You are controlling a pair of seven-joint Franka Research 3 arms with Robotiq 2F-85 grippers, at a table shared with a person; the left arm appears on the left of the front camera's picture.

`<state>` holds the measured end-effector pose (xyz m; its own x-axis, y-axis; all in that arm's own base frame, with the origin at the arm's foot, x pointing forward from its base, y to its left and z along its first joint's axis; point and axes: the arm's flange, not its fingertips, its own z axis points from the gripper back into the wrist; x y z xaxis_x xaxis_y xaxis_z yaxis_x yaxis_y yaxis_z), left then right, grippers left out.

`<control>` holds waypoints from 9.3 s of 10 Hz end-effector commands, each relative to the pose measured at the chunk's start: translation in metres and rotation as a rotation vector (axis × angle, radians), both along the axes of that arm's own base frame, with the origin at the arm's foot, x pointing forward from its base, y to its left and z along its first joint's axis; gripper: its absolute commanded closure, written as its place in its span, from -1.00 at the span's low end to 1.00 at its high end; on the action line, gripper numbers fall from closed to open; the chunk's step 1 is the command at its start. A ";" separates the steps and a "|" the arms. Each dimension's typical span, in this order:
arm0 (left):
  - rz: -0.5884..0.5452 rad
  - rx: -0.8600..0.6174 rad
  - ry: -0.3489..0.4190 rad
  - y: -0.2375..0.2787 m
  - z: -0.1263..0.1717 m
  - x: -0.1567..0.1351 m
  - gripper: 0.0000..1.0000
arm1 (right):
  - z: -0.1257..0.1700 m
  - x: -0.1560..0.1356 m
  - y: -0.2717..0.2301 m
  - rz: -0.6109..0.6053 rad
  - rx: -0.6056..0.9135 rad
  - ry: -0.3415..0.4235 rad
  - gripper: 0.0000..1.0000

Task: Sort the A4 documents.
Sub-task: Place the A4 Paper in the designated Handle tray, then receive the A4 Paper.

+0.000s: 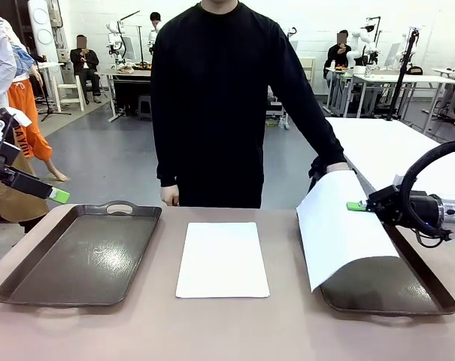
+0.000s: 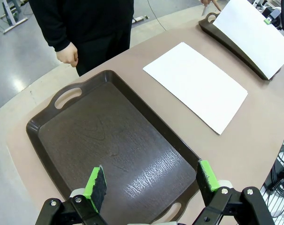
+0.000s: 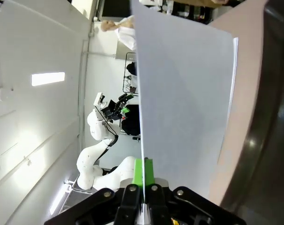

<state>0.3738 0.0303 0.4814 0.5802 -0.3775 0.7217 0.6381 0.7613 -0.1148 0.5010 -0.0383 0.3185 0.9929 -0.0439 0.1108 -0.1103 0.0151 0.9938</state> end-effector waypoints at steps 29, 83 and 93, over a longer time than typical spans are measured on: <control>-0.020 -0.007 -0.008 0.003 -0.003 0.001 -1.00 | 0.005 0.028 -0.041 -0.032 -0.837 -0.028 0.44; -0.020 -0.007 -0.008 0.003 -0.003 0.001 -1.00 | 0.203 -0.084 -0.032 0.224 -0.782 -1.002 -1.00; -0.020 -0.007 -0.008 0.003 -0.003 0.001 -1.00 | 0.203 -0.084 -0.032 0.224 -0.782 -1.002 -1.00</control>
<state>0.3737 0.0302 0.4814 0.5808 -0.3777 0.7211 0.6386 0.7608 -0.1158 0.4170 -0.0710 0.5210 0.4460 0.5295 0.7216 -0.8704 0.4442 0.2121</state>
